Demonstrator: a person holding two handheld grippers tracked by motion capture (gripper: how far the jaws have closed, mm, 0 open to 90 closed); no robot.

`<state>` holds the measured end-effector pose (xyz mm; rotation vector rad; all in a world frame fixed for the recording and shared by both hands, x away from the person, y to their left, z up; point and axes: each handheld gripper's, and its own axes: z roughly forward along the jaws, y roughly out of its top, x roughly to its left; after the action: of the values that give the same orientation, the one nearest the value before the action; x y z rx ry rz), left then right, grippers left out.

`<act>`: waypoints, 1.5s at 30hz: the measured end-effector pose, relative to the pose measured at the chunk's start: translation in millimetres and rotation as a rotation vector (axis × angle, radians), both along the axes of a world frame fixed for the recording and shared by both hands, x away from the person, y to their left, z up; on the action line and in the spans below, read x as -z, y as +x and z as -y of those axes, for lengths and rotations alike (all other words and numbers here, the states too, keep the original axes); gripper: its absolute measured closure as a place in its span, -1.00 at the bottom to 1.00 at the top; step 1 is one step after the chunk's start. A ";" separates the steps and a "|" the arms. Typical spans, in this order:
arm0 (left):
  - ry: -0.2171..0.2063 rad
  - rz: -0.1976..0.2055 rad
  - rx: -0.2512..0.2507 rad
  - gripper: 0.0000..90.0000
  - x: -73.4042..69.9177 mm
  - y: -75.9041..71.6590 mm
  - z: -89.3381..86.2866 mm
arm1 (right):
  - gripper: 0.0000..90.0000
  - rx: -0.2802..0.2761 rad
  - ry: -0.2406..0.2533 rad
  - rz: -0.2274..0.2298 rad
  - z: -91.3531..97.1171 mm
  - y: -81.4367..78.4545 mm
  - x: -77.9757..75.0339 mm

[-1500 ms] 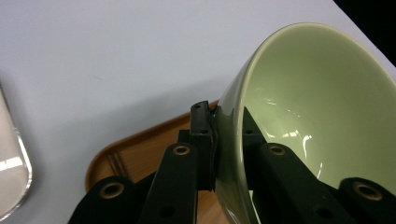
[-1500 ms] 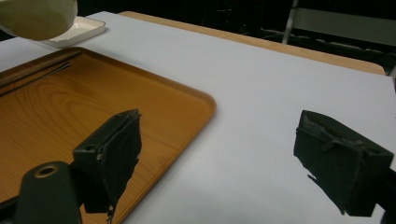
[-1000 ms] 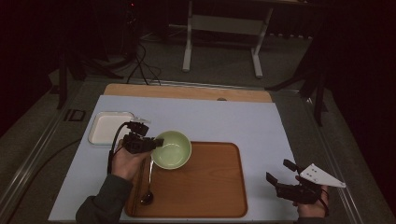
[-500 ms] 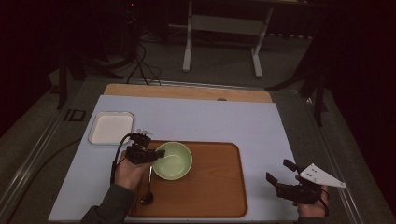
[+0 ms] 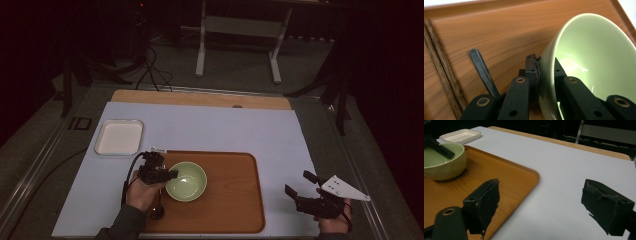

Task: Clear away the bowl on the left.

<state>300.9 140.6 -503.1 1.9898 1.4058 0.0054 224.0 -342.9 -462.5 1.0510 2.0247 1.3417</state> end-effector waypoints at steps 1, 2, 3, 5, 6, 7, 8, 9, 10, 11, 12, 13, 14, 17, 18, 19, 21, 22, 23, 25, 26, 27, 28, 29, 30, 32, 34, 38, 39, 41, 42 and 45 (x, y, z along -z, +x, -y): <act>0.001 -0.003 -0.001 0.85 0.8 -0.4 -0.8 | -0.68 0.000 0.000 0.000 0.1 -0.1 -0.1; 0.000 -0.004 -0.003 0.85 1.3 -0.8 -1.1 | -0.68 0.000 0.000 0.001 0.3 -0.1 -0.1; -0.002 -0.010 -0.005 0.85 2.0 -1.1 -1.8 | -0.68 0.000 0.000 0.001 0.3 -0.1 -0.1; -0.007 -0.009 -0.005 0.85 2.4 -1.9 -1.9 | -0.68 0.000 0.000 0.000 0.4 -0.2 -0.1; -0.004 -0.008 -0.001 0.85 2.3 -2.0 -1.9 | -0.68 0.001 0.000 0.001 0.3 -0.2 -0.2; -0.004 -0.007 0.000 0.85 2.6 -2.0 -1.9 | -0.68 0.001 0.000 0.001 0.3 -0.2 -0.1; -0.006 -0.007 -0.002 0.85 2.8 -2.0 -2.0 | -0.67 0.000 -0.002 0.001 0.2 -0.3 -0.1; -0.010 -0.007 -0.003 0.85 3.2 -2.1 -2.4 | -0.68 0.000 -0.003 0.001 0.1 -0.4 -0.2; -0.013 -0.006 -0.001 0.83 3.5 -2.2 -2.8 | -0.68 0.000 -0.002 0.001 0.0 -0.7 -0.3; -0.019 -0.005 0.000 0.82 3.8 -2.3 -3.3 | -0.68 0.000 -0.003 0.001 0.1 -0.7 -0.3; -0.023 -0.003 0.001 0.80 3.9 -2.4 -3.8 | -0.68 0.000 -0.003 0.001 0.1 -0.7 -0.3; -0.023 -0.003 0.001 0.78 3.9 -2.4 -3.8 | -0.68 0.000 -0.003 0.001 0.2 -0.8 -0.4; -0.011 0.005 0.001 0.75 3.7 -3.0 -4.8 | -0.68 -0.002 -0.003 0.003 0.2 -0.9 -0.4; -0.009 0.005 -0.004 0.68 4.1 -3.5 -5.3 | -0.68 -0.003 -0.004 0.005 0.7 -1.3 -0.6; 0.003 0.007 -0.002 0.65 4.2 -4.2 -5.2 | -0.68 -0.003 -0.004 0.005 0.9 -1.4 -0.6; 0.007 0.009 0.000 0.62 4.1 -4.6 -5.1 | -0.68 -0.003 -0.003 0.004 1.2 -1.4 -0.6; 0.007 0.012 0.000 0.56 3.9 -4.9 -5.1 | -0.67 -0.003 -0.004 0.002 1.2 -1.2 -0.5; 0.014 0.011 0.002 0.53 2.6 -5.0 -5.5 | -0.68 -0.004 -0.005 0.003 1.1 -1.0 -0.4; 0.014 0.011 0.002 0.51 2.6 -5.0 -5.5 | -0.68 -0.004 -0.005 0.003 1.1 -1.0 -0.4; 0.024 0.020 0.006 0.43 -0.9 -4.8 -6.9 | -0.68 -0.005 -0.005 0.001 0.7 -0.9 -0.3; 0.025 0.022 0.003 0.39 -1.9 -4.9 -7.2 | -0.68 -0.006 -0.007 0.000 0.6 -0.9 -0.2; 0.028 0.023 0.001 0.35 -3.4 -4.9 -8.0 | -0.68 -0.006 -0.007 0.000 0.6 -0.9 -0.1; 0.029 0.025 0.002 0.29 -4.1 -4.8 -8.7 | -0.68 -0.006 -0.007 0.001 0.7 -0.9 -0.1; 0.028 0.028 -0.002 0.26 -5.2 -4.9 -9.6 | -0.68 -0.006 -0.007 0.001 0.8 -0.9 -0.1; 0.032 0.029 -0.003 0.21 -6.0 -4.9 -10.2 | -0.68 -0.006 -0.007 0.001 1.0 -1.0 -0.1; 0.040 0.036 -0.006 0.13 -7.5 -4.5 -11.1 | -0.68 -0.005 -0.006 0.001 1.3 -1.0 0.0; 0.043 0.045 -0.005 0.08 -9.3 -4.3 -12.2 | -0.68 -0.004 -0.005 0.002 1.6 -1.1 0.1; 0.045 0.064 -0.002 0.00 -12.9 -5.0 -13.3 | -0.68 -0.004 -0.008 0.002 1.7 -1.5 -0.3; 0.045 0.064 -0.002 -0.02 -12.9 -5.0 -13.3 | -0.68 -0.004 -0.008 0.002 1.7 -1.5 -0.3; 0.066 0.082 0.005 -0.04 -14.9 -5.8 -12.5 | -0.68 -0.006 -0.011 0.002 1.3 -1.1 -0.2; 0.074 0.087 0.008 -0.05 -15.4 -5.9 -12.2 | -0.68 -0.006 -0.011 0.002 1.1 -1.0 -0.2; 0.082 0.101 0.020 -0.08 -18.2 -6.4 -11.2 | -0.68 -0.006 -0.012 0.002 1.2 -1.0 -0.1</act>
<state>294.5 151.8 -484.9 2.0411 1.3408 0.1547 223.0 -344.1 -462.4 1.0389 2.0335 1.3319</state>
